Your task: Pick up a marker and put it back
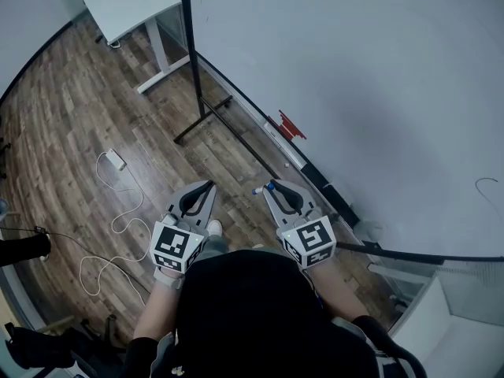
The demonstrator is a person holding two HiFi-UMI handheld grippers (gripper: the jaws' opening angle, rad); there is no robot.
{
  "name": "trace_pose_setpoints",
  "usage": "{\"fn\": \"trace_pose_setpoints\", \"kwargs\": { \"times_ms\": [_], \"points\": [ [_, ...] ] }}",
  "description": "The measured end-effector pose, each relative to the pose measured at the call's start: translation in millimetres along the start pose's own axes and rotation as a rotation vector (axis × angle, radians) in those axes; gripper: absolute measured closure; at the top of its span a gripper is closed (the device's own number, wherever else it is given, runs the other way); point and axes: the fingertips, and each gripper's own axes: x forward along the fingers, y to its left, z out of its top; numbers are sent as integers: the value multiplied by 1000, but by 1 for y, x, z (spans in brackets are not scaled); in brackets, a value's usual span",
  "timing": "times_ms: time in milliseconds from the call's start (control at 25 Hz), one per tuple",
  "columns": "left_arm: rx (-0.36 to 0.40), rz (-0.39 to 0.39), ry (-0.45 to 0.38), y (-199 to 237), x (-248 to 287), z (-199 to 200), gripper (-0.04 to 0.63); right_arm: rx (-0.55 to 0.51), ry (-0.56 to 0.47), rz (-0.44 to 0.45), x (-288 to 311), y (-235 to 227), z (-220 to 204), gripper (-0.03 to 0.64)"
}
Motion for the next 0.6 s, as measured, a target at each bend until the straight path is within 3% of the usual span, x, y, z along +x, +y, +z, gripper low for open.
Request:
{"fn": "trace_pose_setpoints", "kwargs": {
  "times_ms": [280, 600],
  "points": [
    [20, -69, 13, -18, 12, -2, 569, 28, -5, -75, -23, -15, -3, 523],
    [47, -206, 31, -54, 42, -3, 569, 57, -22, -262, -76, -68, -5, 523]
  ]
}}
